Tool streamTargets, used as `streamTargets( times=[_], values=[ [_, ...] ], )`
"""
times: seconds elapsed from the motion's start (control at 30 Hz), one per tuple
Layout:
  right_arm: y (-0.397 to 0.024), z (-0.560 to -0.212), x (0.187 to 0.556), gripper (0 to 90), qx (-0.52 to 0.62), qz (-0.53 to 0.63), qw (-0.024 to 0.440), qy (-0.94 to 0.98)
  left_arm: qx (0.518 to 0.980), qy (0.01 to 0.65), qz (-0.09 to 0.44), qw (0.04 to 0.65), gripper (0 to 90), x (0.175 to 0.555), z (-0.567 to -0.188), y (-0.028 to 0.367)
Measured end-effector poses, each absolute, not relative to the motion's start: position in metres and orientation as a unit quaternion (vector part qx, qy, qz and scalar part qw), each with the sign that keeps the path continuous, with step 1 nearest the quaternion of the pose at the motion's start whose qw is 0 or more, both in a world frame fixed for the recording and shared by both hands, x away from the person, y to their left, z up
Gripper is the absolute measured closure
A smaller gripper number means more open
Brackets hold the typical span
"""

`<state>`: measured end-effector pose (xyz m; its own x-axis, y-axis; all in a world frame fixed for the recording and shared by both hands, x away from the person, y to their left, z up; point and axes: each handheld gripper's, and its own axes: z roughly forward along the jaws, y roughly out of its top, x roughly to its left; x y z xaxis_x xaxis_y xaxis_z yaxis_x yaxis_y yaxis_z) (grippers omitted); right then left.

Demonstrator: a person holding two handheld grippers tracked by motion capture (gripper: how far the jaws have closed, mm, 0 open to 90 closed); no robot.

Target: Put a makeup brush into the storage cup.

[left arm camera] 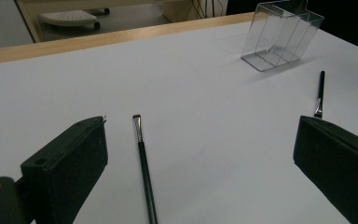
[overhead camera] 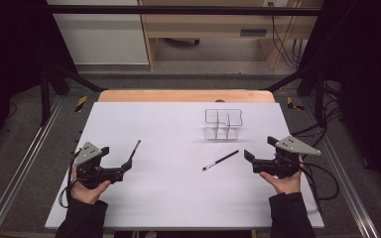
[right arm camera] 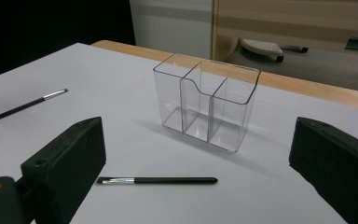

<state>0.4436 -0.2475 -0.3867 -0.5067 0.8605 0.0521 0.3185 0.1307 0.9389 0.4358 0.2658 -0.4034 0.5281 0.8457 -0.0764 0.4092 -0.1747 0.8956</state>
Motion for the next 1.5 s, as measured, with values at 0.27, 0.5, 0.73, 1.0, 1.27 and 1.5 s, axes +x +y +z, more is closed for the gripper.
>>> streamTargets(
  times=[0.27, 0.5, 0.73, 1.0, 1.27, 1.5],
  values=[
    [-0.246, -0.384, 0.441, 3.3, 0.413, 0.5, 0.27, 0.711, 0.732, 0.431, 0.227, 0.477, 2.6, 0.436, -0.407, 0.264],
    [-0.241, -0.383, 0.441, 3.2, 0.406, 0.489, 0.267, 0.724, 0.736, 0.429, 0.227, 0.472, 2.7, 0.435, -0.409, 0.262],
    [-0.232, -0.383, 0.443, 3.2, 0.398, 0.48, 0.259, 0.738, 0.739, 0.426, 0.226, 0.47, 2.8, 0.435, -0.41, 0.261],
    [-0.22, -0.389, 0.449, 3.2, 0.392, 0.467, 0.247, 0.754, 0.742, 0.427, 0.226, 0.465, 3.7, 0.436, -0.413, 0.26],
    [-0.209, -0.396, 0.456, 3.2, 0.387, 0.452, 0.237, 0.768, 0.747, 0.423, 0.229, 0.46, 3.6, 0.436, -0.415, 0.257],
    [-0.199, -0.399, 0.465, 3.5, 0.381, 0.444, 0.233, 0.777, 0.748, 0.422, 0.231, 0.457, 3.6, 0.436, -0.415, 0.256]
  ],
)
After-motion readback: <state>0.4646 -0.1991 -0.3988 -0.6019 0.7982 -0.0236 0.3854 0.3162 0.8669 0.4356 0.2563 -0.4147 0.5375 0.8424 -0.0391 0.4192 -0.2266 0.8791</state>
